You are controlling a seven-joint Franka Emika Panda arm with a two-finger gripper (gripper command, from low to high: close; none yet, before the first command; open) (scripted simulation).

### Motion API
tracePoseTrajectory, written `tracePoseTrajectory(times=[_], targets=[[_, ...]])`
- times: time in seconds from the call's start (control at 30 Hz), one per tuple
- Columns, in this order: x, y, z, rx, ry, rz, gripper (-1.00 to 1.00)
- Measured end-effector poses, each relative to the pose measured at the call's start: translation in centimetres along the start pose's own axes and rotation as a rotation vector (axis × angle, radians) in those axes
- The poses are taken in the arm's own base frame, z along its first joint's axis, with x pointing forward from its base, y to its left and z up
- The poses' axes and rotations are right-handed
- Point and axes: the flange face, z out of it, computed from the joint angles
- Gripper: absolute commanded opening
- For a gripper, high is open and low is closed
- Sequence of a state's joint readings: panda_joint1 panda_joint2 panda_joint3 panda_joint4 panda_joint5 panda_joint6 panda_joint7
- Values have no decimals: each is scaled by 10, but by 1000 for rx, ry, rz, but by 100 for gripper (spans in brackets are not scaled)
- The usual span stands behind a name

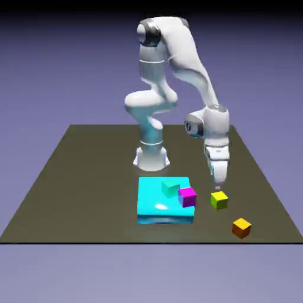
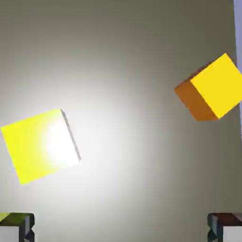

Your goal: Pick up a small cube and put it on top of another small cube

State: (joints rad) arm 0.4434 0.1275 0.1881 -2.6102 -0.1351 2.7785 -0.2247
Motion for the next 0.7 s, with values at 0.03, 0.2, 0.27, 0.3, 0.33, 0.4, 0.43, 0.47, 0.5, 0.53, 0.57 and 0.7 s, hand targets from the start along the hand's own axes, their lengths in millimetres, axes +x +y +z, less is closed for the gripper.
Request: tracePoseTrajectory(times=[0.03,0.2,0.27,0.3,0.33,0.4,0.43,0.47,0.5,0.53,0.57,0.7], targets=[[2,-13,11,16,-28,-76,0],[4,-22,52,27,-44,-121,0],[2,-23,76,26,-45,-122,0],[1,-23,87,25,-45,-123,0],[1,-23,88,25,-45,-123,-100],[1,-23,88,25,-46,-123,-100],[2,-23,76,26,-45,-122,-100],[3,-22,64,27,-45,-122,-100],[4,-22,53,27,-45,-122,-100],[4,-22,41,27,-45,-122,-100],[4,-21,30,27,-46,-122,-100],[-10,46,-21,4,-62,142,-100]])
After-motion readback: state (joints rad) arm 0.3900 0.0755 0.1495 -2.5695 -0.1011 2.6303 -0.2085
